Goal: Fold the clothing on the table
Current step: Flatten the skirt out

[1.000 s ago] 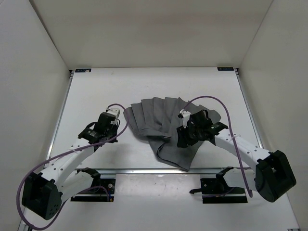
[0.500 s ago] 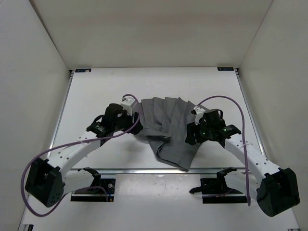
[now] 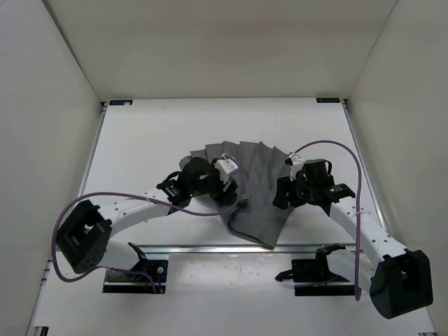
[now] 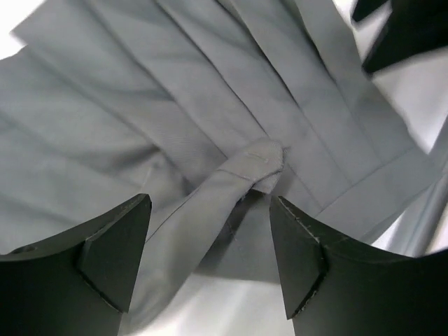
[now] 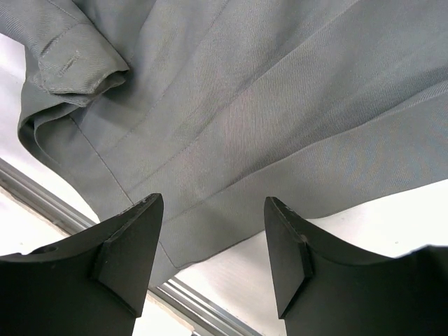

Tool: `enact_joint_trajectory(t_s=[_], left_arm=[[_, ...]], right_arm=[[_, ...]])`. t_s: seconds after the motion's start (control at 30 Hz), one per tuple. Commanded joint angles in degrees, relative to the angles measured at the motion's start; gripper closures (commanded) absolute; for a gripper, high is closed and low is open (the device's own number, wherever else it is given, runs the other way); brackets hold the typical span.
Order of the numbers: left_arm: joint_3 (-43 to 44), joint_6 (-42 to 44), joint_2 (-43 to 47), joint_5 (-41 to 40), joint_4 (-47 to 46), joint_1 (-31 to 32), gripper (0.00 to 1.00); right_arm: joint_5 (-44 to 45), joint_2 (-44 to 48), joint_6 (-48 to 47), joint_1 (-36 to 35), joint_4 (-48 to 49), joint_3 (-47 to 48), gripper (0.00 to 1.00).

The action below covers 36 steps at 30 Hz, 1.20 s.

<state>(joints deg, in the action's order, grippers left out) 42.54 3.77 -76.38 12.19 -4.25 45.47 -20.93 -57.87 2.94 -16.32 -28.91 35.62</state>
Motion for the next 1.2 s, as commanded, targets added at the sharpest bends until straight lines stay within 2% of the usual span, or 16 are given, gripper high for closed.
enact_joint_trajectory(t_s=[0.0,0.07,0.23,0.57,0.67,0.7,0.73,0.77,0.83,0.97,1.1,1.17], left_arm=[[2.71,13.43,-4.37,2.23,-2.35,2.69,0.21],[3.59,15.99,-6.23,3.45,-1.82,3.48,0.22],[1.84,18.73,-7.73,4.25,-6.20,4.80,0.16],[9.22,28.38,-16.95,1.97,-1.46,8.75,0.17],[11.85,30.59,-19.59,0.22,1.08,9.37,0.27],[12.03,30.77,-20.29,0.21,1.61,9.28,0.34],[12.82,31.47,-20.82,-0.05,2.75,9.11,0.51],[13.09,32.60,-21.61,-0.58,3.98,9.28,0.72],[13.97,33.05,-22.23,-3.46,6.08,8.85,1.00],[12.58,30.70,-16.63,-9.19,6.89,6.48,1.00],[8.80,23.58,-4.68,-7.96,3.11,-1.85,1.00],[8.52,22.51,-1.77,-11.99,2.66,-5.03,1.00]], right_arm=[[-1.65,0.91,-1.09,0.67,1.93,0.68,0.43],[-2.44,1.00,-1.27,1.02,2.45,0.86,0.43],[-4.21,1.70,-0.75,1.73,3.42,0.41,0.43],[-6.05,2.67,-1.53,3.40,4.21,-0.11,0.44],[-6.23,2.93,-1.53,3.74,4.64,-0.20,0.43],[-6.40,3.11,-1.53,3.66,4.56,-0.11,0.44],[-6.41,2.94,-1.45,3.75,4.30,-0.20,0.44],[-6.32,3.02,-1.36,3.23,4.12,-0.28,0.44],[-6.58,2.93,-1.62,3.40,4.12,-0.46,0.43],[-6.84,2.41,-2.50,1.56,4.30,-0.11,0.43],[-5.89,0.13,-5.13,-5.38,3.59,0.76,0.43],[-2.99,-0.93,-6.36,-11.34,2.20,1.73,0.41]])
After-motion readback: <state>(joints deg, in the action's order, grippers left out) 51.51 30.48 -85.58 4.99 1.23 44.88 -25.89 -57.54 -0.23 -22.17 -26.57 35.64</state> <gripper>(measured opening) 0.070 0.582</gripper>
